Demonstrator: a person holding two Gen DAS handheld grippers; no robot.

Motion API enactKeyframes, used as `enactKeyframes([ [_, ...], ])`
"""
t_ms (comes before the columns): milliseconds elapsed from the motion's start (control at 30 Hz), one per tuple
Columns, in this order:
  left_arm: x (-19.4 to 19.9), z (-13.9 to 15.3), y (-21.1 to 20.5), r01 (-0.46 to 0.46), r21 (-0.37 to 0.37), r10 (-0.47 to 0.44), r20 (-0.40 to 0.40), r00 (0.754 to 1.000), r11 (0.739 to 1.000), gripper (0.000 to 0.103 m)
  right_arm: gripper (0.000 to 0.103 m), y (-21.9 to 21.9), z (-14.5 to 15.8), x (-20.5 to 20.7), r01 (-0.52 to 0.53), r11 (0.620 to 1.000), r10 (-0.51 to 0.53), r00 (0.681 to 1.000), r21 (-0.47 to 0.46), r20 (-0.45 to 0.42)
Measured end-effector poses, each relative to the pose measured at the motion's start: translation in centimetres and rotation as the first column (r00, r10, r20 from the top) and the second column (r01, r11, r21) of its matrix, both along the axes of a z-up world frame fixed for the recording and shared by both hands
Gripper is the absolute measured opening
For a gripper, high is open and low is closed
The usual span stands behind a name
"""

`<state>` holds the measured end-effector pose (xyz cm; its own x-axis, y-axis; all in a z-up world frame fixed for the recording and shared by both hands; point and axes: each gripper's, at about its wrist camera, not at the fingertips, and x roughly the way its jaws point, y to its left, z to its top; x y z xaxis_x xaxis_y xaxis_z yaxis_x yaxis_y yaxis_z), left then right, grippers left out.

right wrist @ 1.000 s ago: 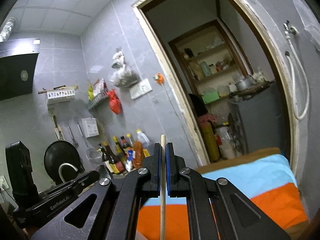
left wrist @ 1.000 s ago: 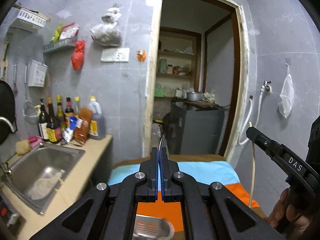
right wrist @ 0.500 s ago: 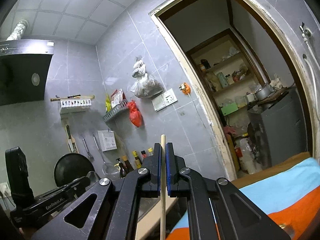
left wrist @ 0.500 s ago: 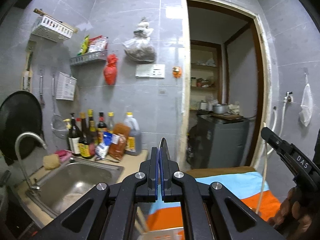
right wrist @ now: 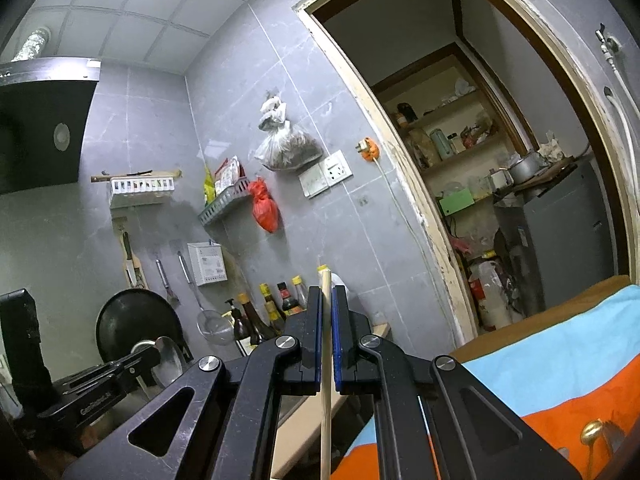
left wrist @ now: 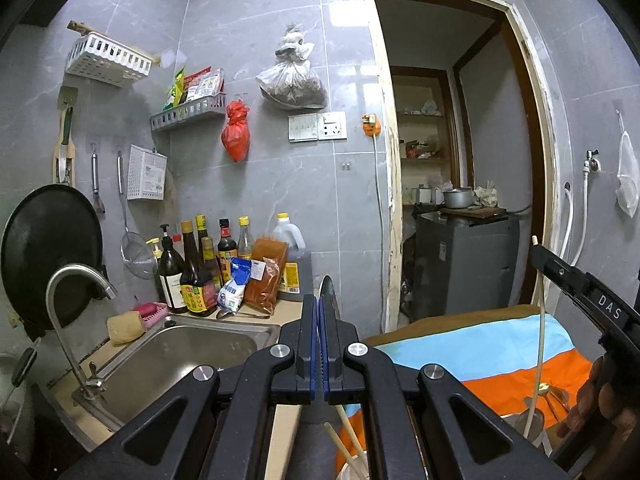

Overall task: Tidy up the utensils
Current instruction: 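Lift the spoon and chopstick and carry both toward the white basket, then open the left gripper over the basket while the right gripper releases the chopstick into it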

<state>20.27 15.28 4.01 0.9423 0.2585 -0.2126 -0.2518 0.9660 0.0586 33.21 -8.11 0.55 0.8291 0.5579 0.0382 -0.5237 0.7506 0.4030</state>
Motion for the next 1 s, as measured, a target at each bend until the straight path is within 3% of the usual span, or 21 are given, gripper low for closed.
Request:
enactKeyframes([
  [233, 0.3, -1.3, -0.2, -0.011, 0.032, 0.012, -0.008, 1.000, 0.999, 0.002, 0.004, 0.2, -1.2, 0.5, 0.008, 1.000, -0.008, 1.000, -0.017, -0.015],
  [433, 0.5, -2.3, -0.2, -0.014, 0.000, 0.014, -0.013, 1.000, 1.000, 0.002, 0.004, 0.6, -1.8, 0.3, 0.022, 0.997, -0.023, 1.000, -0.072, -0.007],
  [667, 0.8, -3.4, -1.1, -0.006, 0.025, 0.007, -0.027, 1.000, 1.000, 0.002, 0.004, 0.4, -2.1, 0.0, 0.028, 0.996, -0.029, 1.000, -0.089, -0.005],
  [933, 1.2, -4.0, -1.4, 0.020, -0.006, -0.021, -0.056, 0.998, 1.000, 0.004, 0.005, 0.2, -2.4, -0.6, 0.034, 0.988, -0.031, 0.999, -0.152, 0.025],
  [1000, 1.2, -4.0, -1.2, 0.056, -0.051, -0.059, -0.068, 0.996, 0.997, 0.005, 0.005, 0.1, -2.2, -0.8, 0.031, 0.987, -0.027, 0.999, -0.160, 0.023],
])
